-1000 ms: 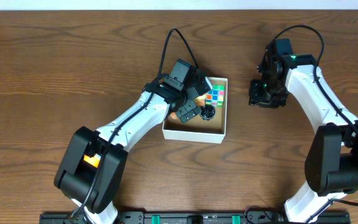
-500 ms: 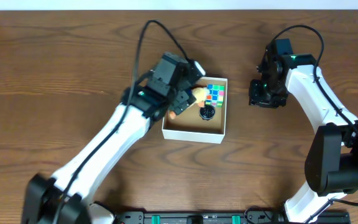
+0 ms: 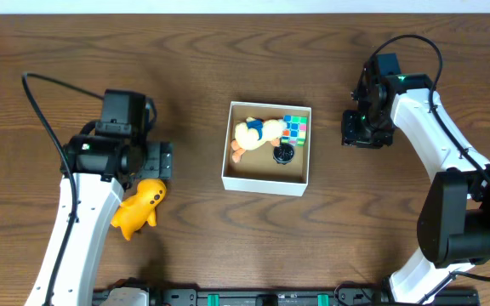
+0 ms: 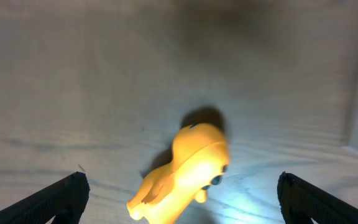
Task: Pack container
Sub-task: 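Move the left gripper to the orange dog toy and grasp it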
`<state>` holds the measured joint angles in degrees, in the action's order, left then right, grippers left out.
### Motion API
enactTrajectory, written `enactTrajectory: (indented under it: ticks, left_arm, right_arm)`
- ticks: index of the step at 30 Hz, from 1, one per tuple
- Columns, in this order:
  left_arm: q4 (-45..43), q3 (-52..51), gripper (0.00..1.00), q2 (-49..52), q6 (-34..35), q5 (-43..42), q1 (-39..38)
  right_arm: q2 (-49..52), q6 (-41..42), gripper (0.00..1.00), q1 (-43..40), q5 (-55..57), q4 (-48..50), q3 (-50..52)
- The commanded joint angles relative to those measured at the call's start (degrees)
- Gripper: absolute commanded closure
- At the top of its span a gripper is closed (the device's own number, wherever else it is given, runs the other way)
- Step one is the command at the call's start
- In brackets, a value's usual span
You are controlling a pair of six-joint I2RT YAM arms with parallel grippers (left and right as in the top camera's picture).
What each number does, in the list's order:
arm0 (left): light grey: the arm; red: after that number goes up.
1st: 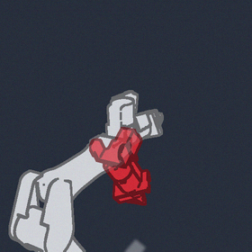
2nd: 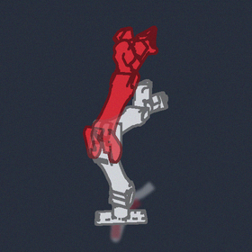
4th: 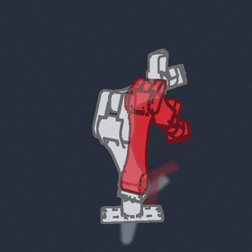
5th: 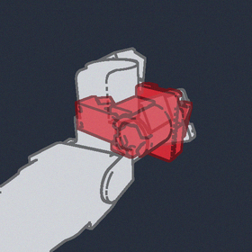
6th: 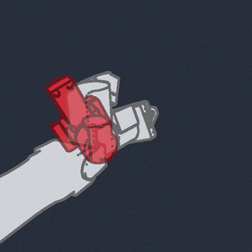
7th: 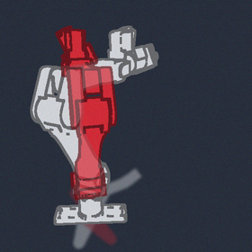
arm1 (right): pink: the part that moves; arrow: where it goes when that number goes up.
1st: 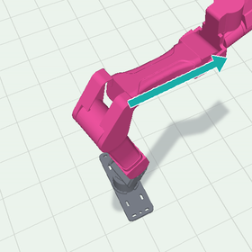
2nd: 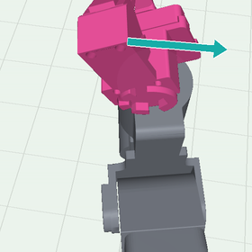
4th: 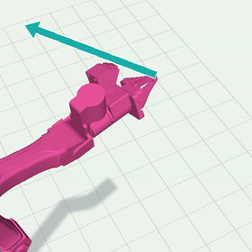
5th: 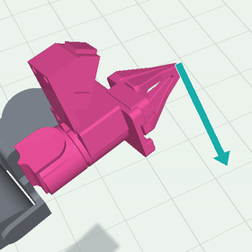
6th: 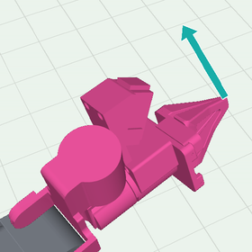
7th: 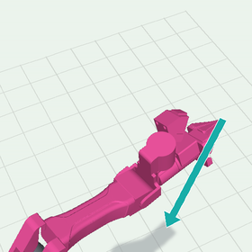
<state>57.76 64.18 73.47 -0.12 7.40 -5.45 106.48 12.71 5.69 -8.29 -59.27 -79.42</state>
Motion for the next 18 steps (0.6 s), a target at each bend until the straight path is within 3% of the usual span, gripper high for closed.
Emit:
enactTrajectory:
  ticks: [1, 7, 18]
  left_arm:
    - [-1.57, -5.97, 0.02, 1.44, -2.93, -0.94, 2.43]
    - [-5.66, -12.92, 0.02, 5.68, -6.08, -0.96, 3.13]
    - [-6.47, -13.4, 0.02, 17.18, -6.93, -0.96, 3.13]
  right_arm:
    - [0.28, -1.05, 0.66, -0.17, 0.39, -0.04, -0.02]
    - [0.28, -1.09, 0.66, -0.17, 0.39, 0.11, -0.02]
    - [0.28, -1.68, 0.66, -0.17, 0.42, 0.13, -0.02]
